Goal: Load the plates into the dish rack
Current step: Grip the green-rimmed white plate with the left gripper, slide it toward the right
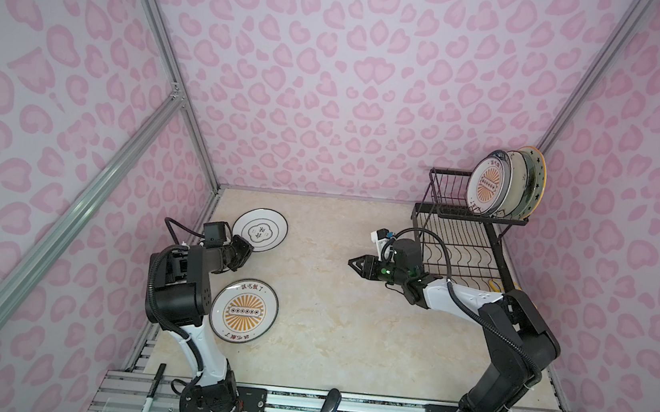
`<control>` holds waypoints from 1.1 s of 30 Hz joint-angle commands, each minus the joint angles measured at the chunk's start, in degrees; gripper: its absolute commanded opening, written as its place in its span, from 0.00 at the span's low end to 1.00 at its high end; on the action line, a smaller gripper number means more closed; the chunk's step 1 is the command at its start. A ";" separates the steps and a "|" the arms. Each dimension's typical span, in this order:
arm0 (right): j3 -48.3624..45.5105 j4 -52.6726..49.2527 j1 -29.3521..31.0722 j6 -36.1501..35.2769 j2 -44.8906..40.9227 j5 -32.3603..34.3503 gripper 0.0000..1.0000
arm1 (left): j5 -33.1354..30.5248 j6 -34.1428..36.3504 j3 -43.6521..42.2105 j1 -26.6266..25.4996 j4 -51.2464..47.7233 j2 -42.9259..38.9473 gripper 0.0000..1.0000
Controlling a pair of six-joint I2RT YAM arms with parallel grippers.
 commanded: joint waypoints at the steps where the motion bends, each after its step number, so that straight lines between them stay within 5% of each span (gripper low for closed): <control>1: 0.12 0.55 0.00 0.00 0.24 -0.07 0.41 | -0.47 1.07 0.94 0.04 0.21 0.50 0.24; 21: 0.45 0.47 0.01 0.08 0.35 -0.03 0.41 | 1.68 3.37 2.40 0.07 -2.69 1.10 0.07; 33: 1.26 -2.58 -0.88 -1.03 -0.17 2.18 0.42 | 6.70 11.54 6.85 -2.30 -11.30 2.18 0.03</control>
